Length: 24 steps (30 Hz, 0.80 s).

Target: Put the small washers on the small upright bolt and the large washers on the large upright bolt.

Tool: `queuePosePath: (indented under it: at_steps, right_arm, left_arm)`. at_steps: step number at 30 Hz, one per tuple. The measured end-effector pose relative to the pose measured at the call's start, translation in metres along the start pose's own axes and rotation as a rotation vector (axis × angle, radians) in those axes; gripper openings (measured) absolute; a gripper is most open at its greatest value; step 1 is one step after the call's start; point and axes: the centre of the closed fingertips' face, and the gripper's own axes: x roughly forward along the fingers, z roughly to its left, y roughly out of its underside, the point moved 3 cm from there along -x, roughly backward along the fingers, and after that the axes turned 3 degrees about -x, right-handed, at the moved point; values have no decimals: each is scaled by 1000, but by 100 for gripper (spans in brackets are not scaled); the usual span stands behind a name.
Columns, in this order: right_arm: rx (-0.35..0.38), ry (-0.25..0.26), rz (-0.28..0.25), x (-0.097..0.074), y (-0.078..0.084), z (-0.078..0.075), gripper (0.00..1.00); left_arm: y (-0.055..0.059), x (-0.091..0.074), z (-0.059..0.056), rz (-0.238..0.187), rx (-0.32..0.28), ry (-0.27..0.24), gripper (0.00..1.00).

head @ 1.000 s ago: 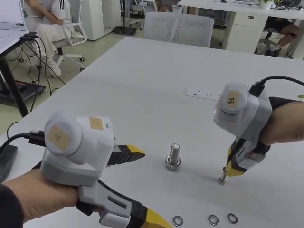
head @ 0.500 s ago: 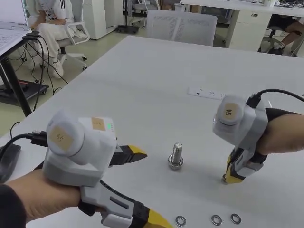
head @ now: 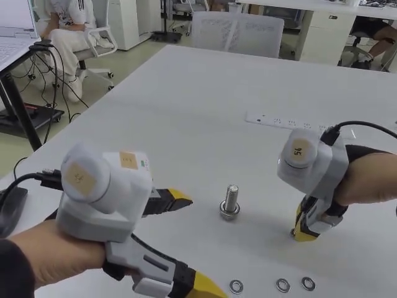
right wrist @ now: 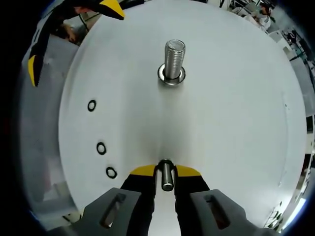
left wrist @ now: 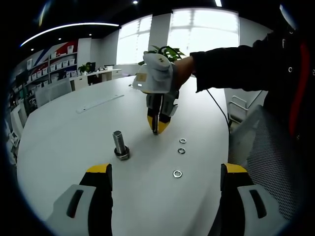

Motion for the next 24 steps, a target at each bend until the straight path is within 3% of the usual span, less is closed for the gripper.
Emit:
queuePosePath:
  at_steps: [13, 24]
  right_arm:
    - [19, 11, -8, -1, 6, -4, 24]
    - [62, 12, -3, -3, 24, 1, 26]
  left_arm:
    - [0, 0, 0, 3, -1, -2, 91]
    - [0, 1, -1, 4, 1, 2, 91]
